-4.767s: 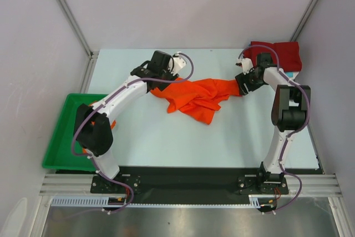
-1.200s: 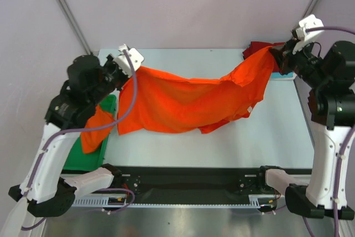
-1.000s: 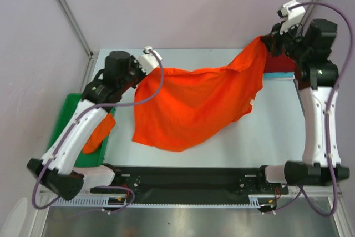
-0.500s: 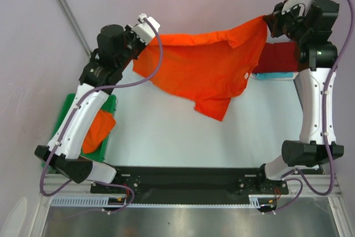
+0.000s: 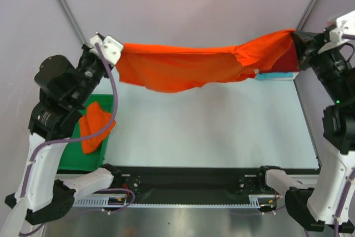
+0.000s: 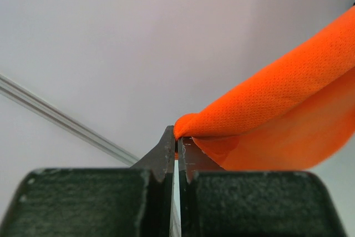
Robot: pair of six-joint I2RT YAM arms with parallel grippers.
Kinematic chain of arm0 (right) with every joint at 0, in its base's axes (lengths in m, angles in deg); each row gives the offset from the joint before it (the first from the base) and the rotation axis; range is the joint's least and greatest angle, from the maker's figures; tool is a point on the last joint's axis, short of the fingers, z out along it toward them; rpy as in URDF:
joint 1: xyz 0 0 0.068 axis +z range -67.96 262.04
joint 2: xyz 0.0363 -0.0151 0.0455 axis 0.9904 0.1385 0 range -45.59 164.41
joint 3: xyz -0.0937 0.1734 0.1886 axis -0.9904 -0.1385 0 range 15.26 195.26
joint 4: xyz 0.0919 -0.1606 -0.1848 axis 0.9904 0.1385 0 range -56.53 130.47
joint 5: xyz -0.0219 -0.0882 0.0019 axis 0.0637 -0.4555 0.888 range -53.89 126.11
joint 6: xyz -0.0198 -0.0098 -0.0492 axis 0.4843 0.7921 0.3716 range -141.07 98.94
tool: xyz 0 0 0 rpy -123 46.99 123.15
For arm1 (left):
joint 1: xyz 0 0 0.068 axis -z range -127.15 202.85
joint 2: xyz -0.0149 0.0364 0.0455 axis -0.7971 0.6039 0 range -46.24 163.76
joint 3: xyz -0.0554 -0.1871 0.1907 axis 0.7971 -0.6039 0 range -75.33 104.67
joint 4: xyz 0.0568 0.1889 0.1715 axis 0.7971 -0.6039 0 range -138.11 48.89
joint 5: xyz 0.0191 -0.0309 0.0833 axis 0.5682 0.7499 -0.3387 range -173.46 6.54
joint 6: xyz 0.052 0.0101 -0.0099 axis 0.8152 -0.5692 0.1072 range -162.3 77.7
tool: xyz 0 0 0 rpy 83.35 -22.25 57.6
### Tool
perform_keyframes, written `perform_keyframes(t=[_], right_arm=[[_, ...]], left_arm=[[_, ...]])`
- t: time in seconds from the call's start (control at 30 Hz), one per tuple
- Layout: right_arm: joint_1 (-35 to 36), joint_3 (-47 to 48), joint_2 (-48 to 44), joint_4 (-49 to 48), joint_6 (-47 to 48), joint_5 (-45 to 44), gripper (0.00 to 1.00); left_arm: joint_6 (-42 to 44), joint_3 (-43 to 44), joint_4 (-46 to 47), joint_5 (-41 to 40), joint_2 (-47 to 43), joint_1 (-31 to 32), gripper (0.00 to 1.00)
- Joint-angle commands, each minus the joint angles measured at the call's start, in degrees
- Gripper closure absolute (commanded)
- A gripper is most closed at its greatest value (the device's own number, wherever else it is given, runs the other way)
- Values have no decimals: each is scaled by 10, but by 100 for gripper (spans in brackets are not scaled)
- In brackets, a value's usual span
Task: Fold and stack the t-shirts
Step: Flatten the tshirt out
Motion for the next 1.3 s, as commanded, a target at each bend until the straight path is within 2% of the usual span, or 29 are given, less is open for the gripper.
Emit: perform_keyframes(t=[0.0, 0.2, 0.37, 0.4, 0.57, 0.73, 0.87, 1.0, 1.27], right_arm=[[-2, 46, -7, 31, -4, -26, 100], [-2, 67, -3, 22, -2, -37, 100], [-2, -5, 20, -27, -9, -21, 100], [-2, -47, 23, -52, -13, -10, 100], [7, -141, 89, -121, -18, 14, 100], [25, -187, 185, -181, 21, 11, 100], [40, -157, 294, -202, 38, 4, 100], [40, -89, 405, -202, 41, 10, 100], [45, 83, 630, -202, 33, 6, 100]], left_arm=[[3, 17, -18, 10, -12, -2, 100], [-9, 8, -39, 30, -20, -10, 100], [-13, -59, -32, 26, -25, -11, 100], [-16, -97, -22, 26, -28, -11, 100], [-19, -248, 29, 21, -15, -14, 99], [-26, -316, 142, 36, 67, -32, 100], [-21, -290, 198, 43, 183, -60, 100], [-20, -211, 216, 46, 320, -88, 99], [-36, -103, 210, 24, 482, -120, 100]])
